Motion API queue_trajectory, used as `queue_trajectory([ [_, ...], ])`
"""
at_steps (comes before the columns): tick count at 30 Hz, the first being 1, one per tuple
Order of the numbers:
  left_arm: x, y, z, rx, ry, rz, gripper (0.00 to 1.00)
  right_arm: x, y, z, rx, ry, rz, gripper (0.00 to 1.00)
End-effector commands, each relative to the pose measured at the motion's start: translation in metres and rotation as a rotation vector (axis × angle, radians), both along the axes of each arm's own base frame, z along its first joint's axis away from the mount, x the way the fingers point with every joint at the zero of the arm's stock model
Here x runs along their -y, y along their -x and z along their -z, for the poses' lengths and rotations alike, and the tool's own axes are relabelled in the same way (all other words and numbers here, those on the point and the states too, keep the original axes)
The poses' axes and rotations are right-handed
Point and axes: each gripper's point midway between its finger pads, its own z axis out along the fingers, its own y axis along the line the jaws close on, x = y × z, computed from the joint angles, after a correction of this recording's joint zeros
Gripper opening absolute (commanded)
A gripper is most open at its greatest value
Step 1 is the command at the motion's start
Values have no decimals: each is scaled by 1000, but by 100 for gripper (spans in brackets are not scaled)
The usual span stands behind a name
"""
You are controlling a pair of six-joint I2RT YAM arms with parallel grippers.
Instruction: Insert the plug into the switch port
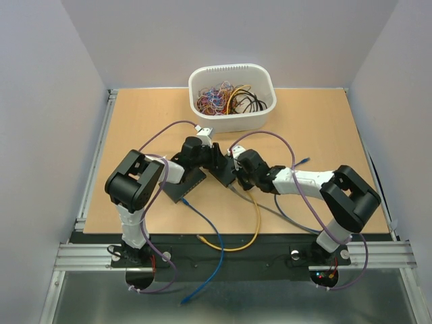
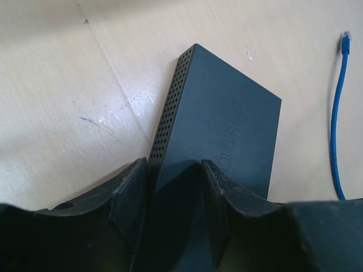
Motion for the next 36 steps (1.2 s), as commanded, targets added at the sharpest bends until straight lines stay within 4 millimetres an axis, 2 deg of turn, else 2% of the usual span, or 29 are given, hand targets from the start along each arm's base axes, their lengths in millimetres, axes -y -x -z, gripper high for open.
queue_trajectory([
  [1,21,28,5,-44,13,128,52,-27,-30,-50,192,-146,-6,0],
  [15,26,45,2,-62,14,149,51,-28,-20,-70,237,-217,-44,1],
  [23,27,71,13,-90,-13,163,50,-28,-17,-64,228,-228,-48,0],
  [29,28,86,19,-105,-29,151,49,-25,-16,-67,235,-235,-37,0],
  [36,30,88,19,-99,-34,151,49,-23,-14,-69,241,-239,-39,0],
])
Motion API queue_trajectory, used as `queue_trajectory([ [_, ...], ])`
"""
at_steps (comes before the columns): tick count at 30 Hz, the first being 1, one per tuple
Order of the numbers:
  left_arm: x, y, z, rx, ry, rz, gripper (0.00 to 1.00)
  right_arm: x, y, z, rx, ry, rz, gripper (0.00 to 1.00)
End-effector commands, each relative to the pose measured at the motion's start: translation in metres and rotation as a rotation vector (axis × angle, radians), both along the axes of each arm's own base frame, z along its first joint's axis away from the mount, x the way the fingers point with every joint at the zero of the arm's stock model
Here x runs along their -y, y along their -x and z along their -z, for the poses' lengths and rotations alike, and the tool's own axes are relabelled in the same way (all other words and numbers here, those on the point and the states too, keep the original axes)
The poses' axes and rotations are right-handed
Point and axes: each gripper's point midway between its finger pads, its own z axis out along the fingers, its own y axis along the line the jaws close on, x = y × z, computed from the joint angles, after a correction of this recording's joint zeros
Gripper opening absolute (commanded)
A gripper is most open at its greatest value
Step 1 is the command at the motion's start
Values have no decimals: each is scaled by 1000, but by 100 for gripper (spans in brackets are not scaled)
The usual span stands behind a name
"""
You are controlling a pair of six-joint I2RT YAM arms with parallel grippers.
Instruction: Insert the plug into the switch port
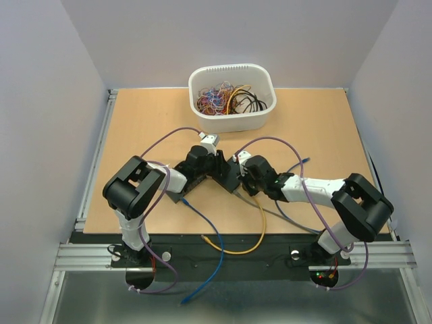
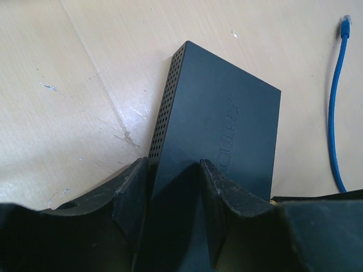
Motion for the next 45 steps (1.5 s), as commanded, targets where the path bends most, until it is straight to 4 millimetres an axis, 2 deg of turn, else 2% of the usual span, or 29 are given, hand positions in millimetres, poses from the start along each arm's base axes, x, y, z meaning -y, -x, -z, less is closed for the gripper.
queue_trajectory([
  [1,20,58,17,-137,-2,167,49,-37,-34,-68,221,-218,-5,0],
  [10,18,62,18,-141,-3,164,49,-35,-33,-71,235,-252,16,0],
  [18,26,72,22,-155,1,185,49,-38,-38,-82,280,-294,27,0],
  [24,31,77,23,-158,-1,197,49,-51,-44,-94,323,-354,-1,0],
  [29,37,87,26,-165,-3,213,48,-71,-52,-119,379,-457,-38,1],
  [35,47,98,33,-183,-4,239,48,-91,-64,-136,409,-517,-48,0],
  [39,48,101,31,-186,14,244,48,-95,-69,-130,403,-504,-45,1],
  [42,43,96,32,-177,-12,218,48,-90,-67,-119,386,-486,-29,0],
  [45,31,77,41,-177,-88,147,47,-83,-65,-107,367,-469,-1,1],
])
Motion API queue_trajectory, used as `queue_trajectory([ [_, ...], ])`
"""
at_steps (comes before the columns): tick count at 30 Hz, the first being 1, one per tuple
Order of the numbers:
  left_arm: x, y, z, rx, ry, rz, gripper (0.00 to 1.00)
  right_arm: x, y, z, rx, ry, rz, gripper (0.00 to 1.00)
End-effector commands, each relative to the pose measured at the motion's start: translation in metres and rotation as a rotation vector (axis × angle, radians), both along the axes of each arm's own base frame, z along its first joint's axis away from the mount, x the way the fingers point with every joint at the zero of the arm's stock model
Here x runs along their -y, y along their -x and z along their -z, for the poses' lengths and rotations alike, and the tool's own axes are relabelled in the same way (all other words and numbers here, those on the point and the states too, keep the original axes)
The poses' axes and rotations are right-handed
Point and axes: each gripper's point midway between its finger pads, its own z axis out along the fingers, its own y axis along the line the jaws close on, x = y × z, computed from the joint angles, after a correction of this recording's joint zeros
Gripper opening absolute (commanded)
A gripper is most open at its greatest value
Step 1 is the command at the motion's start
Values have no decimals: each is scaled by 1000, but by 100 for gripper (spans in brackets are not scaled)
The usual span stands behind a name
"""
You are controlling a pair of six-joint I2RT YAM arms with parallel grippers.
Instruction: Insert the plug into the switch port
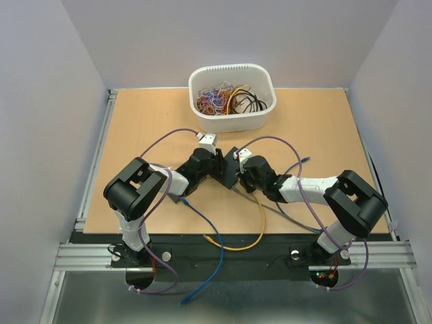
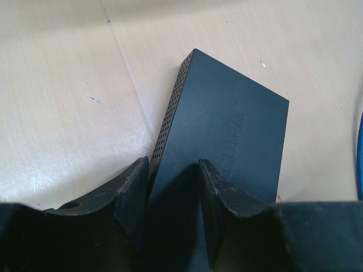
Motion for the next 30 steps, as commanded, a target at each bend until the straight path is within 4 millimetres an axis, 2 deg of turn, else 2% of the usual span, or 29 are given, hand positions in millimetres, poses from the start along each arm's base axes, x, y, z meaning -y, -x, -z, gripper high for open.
queue_trajectory([
  [1,41,89,43,-267,-42,283,47,-62,-51,-106,304,-374,16,0],
  [5,22,60,49,-285,-67,188,47,-43,-58,-89,275,-306,127,1],
  [7,14,51,52,-299,-72,157,48,-38,-61,-85,268,-280,156,0],
  [10,-5,28,56,-316,-101,75,48,-29,-61,-77,244,-247,210,1],
  [11,-14,23,59,-330,-115,50,48,-25,-60,-74,236,-236,222,4],
  [16,-34,0,51,-311,-155,-25,50,-18,-56,-74,221,-223,244,17],
  [19,-44,-14,43,-300,-161,-69,51,-13,-54,-76,217,-207,256,29],
  [20,-45,-18,40,-297,-160,-78,51,-9,-53,-77,215,-195,267,36],
  [27,-62,-34,24,-278,-154,-135,52,8,-43,-90,219,-200,307,53],
  [30,-71,-42,16,-262,-156,-163,54,18,-38,-99,222,-226,347,55],
])
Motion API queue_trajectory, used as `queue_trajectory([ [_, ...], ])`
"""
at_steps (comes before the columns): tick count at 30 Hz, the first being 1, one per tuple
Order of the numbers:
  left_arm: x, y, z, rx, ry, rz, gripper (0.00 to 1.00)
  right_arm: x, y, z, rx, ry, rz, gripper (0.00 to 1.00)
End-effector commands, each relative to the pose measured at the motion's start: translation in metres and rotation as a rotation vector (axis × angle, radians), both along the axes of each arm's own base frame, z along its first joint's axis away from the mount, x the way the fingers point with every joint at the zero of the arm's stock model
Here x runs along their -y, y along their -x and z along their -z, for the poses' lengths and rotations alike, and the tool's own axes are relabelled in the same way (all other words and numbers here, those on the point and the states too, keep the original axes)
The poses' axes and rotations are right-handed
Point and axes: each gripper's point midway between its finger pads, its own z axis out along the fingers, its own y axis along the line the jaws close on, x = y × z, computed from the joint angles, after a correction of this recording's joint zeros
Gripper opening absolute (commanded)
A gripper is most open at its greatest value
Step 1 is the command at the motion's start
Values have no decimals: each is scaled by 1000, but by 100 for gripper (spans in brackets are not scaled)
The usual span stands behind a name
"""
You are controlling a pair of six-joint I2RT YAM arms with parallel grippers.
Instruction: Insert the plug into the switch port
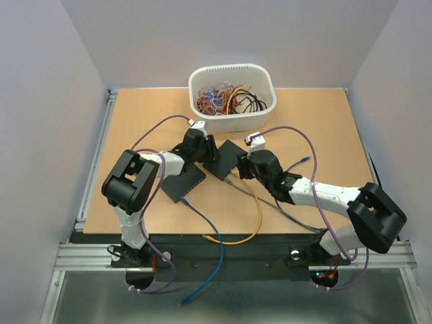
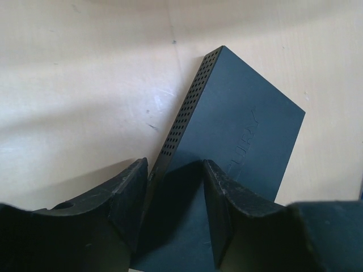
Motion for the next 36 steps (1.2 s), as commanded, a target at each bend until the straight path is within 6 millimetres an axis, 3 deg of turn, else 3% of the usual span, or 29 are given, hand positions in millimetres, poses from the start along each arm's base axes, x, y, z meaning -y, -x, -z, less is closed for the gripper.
queue_trajectory([
  [1,-39,2,12,-60,-126,-73,55,12,-2,-25,41,-63,90,56],
  [5,-41,-1,-4,-27,-97,-73,59,41,-5,-36,61,-58,246,67],
  [10,-38,-1,-20,6,-73,-56,64,87,-13,-37,29,-36,468,71],
  [11,-39,0,-22,11,-69,-55,65,107,-15,-32,-7,-36,542,71],
  [13,-38,1,-27,18,-53,-55,67,129,-18,-27,-49,-60,605,71],
  [15,-33,4,-43,40,-4,-49,68,165,-25,-24,-84,-97,701,71],
  [19,-33,9,-58,61,36,-56,68,190,-31,-19,-129,-72,769,71],
  [22,-36,14,-75,89,55,-59,68,218,-35,-1,-207,-43,848,71],
  [26,-42,27,-89,111,72,-65,68,224,-40,19,-290,-76,868,67],
  [36,-46,53,-126,159,151,-58,67,240,-58,38,-333,-37,926,63],
])
